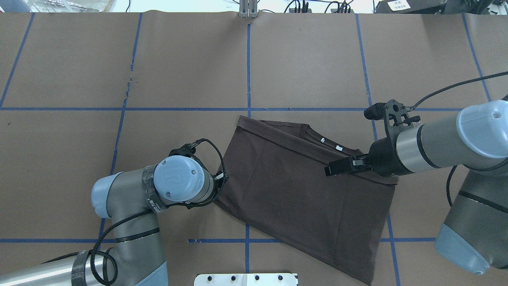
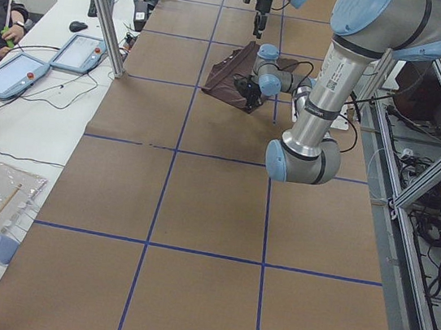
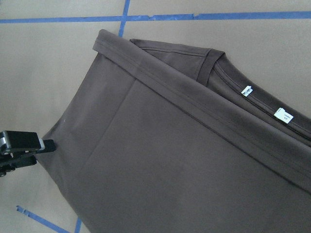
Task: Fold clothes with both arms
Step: 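Pull the shirt corner away with the left gripper while the right gripper holds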
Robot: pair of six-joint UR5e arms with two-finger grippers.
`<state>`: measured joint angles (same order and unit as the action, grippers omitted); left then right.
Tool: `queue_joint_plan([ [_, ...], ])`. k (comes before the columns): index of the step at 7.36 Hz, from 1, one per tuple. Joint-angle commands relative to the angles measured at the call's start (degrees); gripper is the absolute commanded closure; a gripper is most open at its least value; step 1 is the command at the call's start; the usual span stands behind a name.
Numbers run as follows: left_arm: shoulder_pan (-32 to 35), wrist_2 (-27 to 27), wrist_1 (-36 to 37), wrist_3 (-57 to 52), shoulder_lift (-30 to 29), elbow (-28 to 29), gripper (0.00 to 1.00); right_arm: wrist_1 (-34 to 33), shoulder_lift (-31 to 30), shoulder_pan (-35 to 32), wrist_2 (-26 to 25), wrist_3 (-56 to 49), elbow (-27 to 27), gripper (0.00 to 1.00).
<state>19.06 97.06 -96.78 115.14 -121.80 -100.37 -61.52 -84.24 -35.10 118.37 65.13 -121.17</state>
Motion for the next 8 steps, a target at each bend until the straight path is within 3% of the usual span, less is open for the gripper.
queue_joint_plan([
  [1,0.45,0.06,0.88,-0.62,0.34,-0.53,1.00,0.00,-0.05,-0.15,0.02,0.00,0.06,0.00],
  [5,10.17,-0.03,1.77,-10.41,-0.27,1.56,1.00,-0.09,0.04,-0.58,0.28,0.00,0.06,0.00],
  [6,14.38,-0.03,1.07,-14.90,-1.67,4.80,1.00,-0.09,0.04,-0.59,0.19,0.00,0.06,0.00],
  [7,17.65,-0.03,-2.15,-19.12,-4.64,11.79,1.00,-0.09,0.04,-1.02,0.19,0.00,0.06,0.00],
  [8,20.20,-0.12,-10.45,-21.51,-8.50,21.52,1.00,-0.17,0.21,-1.29,0.02,0.00,0.32,0.00],
])
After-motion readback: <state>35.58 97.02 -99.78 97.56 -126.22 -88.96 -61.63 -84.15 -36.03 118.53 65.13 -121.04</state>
